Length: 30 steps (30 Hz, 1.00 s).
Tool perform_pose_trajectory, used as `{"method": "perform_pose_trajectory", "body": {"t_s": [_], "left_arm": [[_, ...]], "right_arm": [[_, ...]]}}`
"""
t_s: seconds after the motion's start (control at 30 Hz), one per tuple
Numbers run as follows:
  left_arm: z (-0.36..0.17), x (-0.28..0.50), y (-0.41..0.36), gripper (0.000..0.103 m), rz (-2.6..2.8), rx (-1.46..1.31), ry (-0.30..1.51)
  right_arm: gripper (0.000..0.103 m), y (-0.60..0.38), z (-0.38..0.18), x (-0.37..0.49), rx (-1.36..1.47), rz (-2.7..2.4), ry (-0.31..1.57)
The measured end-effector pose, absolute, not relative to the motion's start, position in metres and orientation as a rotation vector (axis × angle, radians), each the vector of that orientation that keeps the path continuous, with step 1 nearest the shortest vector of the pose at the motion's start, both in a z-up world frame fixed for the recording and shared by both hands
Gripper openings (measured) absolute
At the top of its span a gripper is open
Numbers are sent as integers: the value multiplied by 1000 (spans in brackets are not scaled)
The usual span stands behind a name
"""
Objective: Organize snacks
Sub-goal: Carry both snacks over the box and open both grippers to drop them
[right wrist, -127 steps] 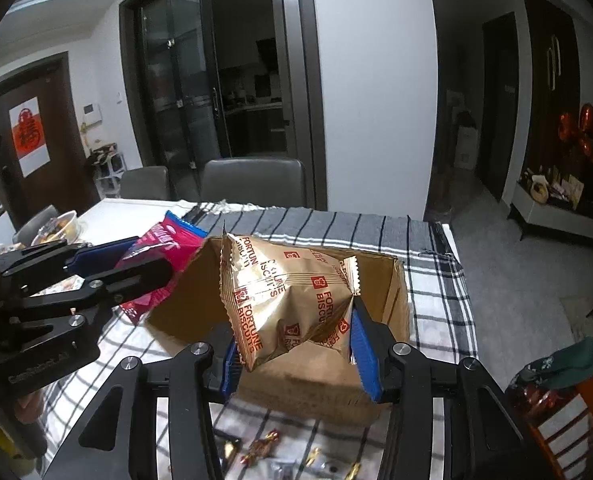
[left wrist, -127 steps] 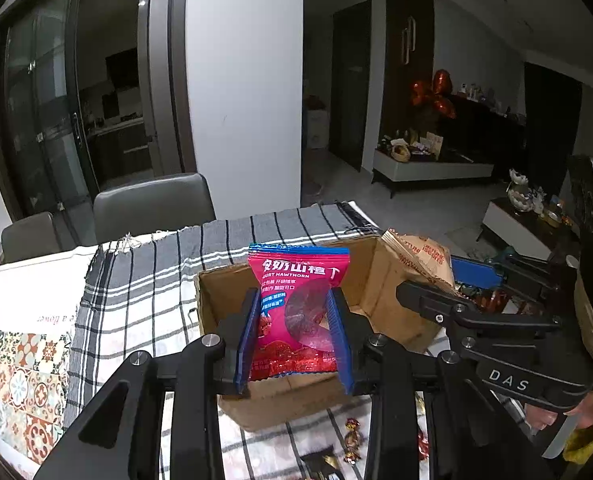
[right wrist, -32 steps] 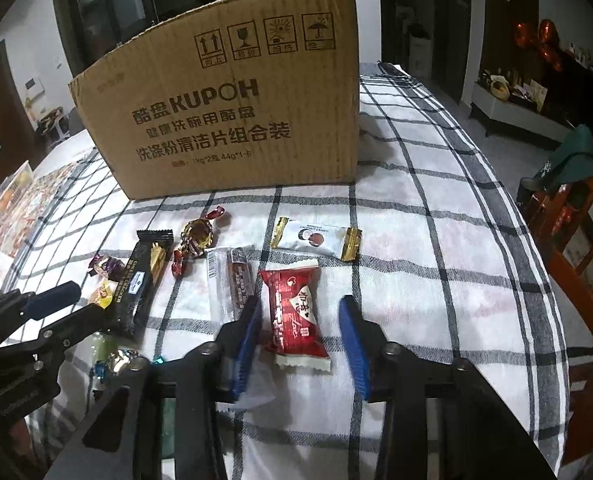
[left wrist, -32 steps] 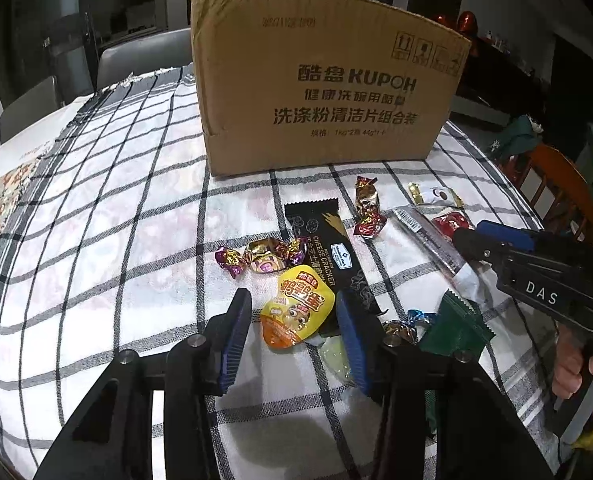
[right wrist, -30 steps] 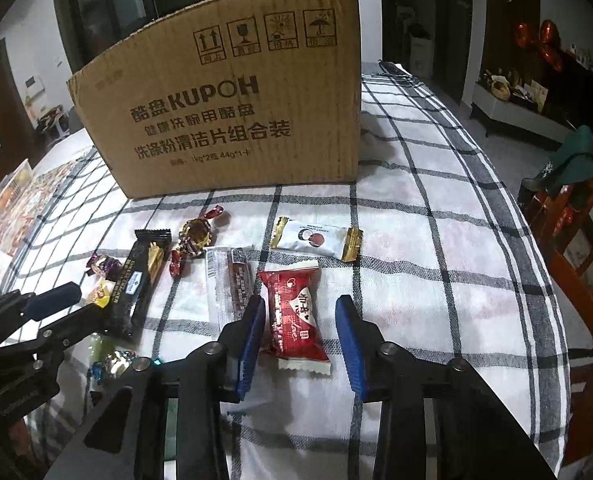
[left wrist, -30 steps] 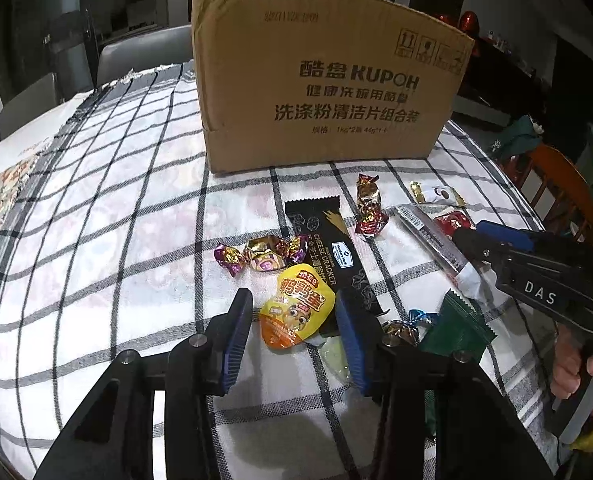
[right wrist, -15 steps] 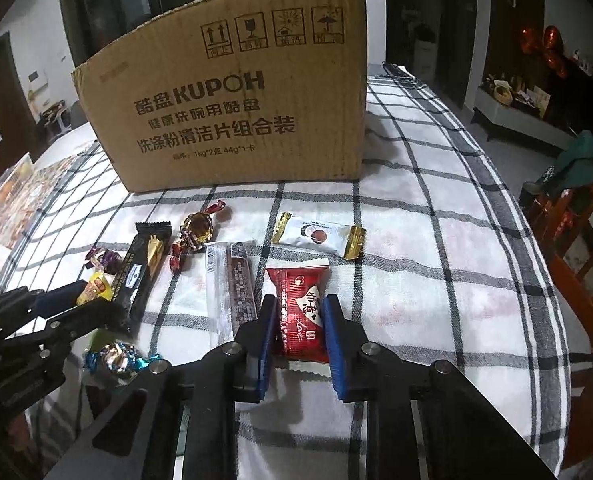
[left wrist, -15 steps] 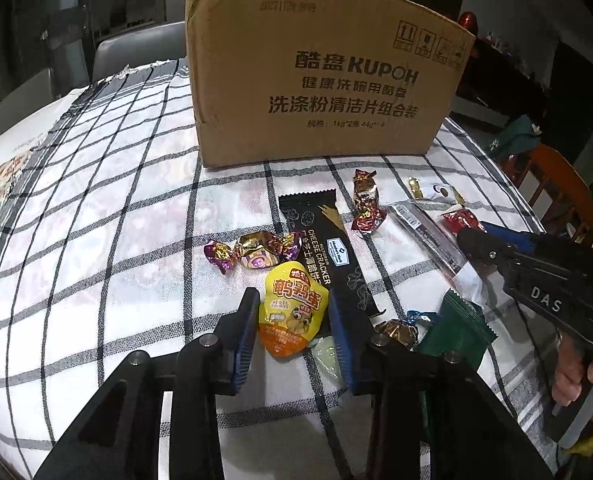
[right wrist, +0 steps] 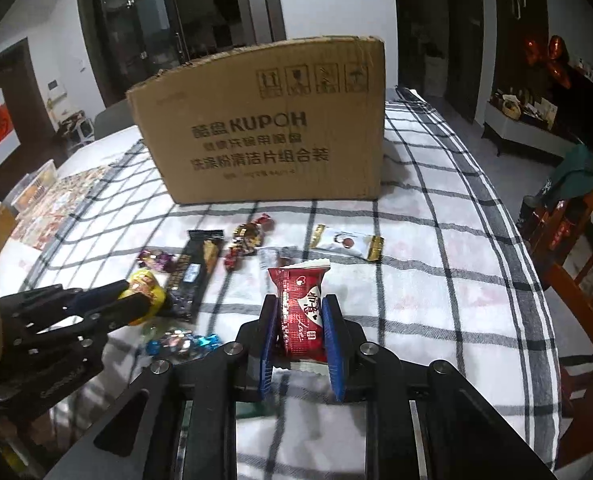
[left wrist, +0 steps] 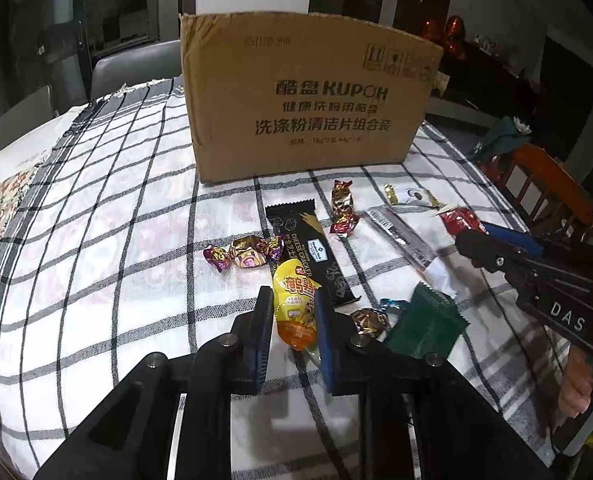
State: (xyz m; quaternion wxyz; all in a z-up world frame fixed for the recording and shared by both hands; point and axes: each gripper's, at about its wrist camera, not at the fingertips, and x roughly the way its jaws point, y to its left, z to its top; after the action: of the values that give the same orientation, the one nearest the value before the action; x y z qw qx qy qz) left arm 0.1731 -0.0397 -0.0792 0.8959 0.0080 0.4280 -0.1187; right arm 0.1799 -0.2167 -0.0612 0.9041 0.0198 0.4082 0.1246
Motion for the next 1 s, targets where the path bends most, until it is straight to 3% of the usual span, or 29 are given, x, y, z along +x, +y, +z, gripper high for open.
{"method": "perform_pose_trajectory", "body": {"t_s": [1.0], "left_arm": [[40,163,-37,19,-272,6,649]], "right_arm": [[23,-200,40,175,71,386,619]]}}
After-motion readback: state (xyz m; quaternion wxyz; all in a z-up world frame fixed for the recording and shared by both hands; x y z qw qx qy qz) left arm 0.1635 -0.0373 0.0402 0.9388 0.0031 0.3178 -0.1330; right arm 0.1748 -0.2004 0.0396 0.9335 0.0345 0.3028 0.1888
